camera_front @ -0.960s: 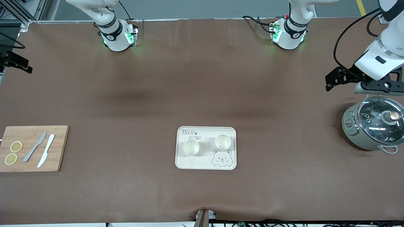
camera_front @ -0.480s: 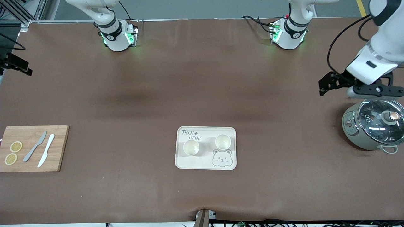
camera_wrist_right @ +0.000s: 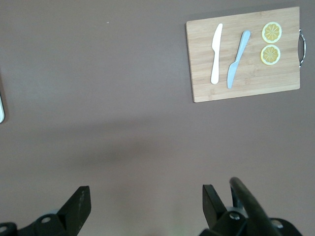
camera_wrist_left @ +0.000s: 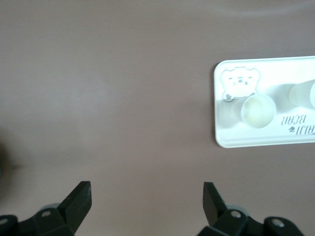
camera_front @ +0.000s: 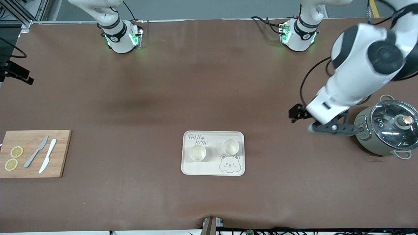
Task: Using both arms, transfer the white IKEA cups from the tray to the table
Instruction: 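Reach both grippers down to the two white cups on the tray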
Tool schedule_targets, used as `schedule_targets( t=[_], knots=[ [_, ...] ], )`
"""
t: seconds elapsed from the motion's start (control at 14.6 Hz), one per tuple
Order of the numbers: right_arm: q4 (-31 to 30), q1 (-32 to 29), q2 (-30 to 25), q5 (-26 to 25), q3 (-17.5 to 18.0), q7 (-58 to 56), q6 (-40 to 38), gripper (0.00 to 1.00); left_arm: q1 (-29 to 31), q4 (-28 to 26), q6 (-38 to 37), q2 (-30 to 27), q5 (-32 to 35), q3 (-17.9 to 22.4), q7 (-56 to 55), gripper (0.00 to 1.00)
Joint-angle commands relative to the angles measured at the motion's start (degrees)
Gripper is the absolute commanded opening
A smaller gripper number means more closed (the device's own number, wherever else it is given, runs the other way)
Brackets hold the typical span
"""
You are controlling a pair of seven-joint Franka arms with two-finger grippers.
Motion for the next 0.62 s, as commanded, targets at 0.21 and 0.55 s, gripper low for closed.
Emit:
schedule_targets(
  t=[0.21,0.55],
  knots=[
    [0.55,8.75,1.20,4.92,0.26,10.69,0.81,1.00,-7.35,15.24,4.61,17.24,-0.39,2.24,-5.00,1.00],
    [1.43,18.24,10.95,10.66,0.52,23.82,12.65,1.00,-14.22,17.62,10.59,22.69,-0.39,6.65,-7.72,1.00]
  ],
)
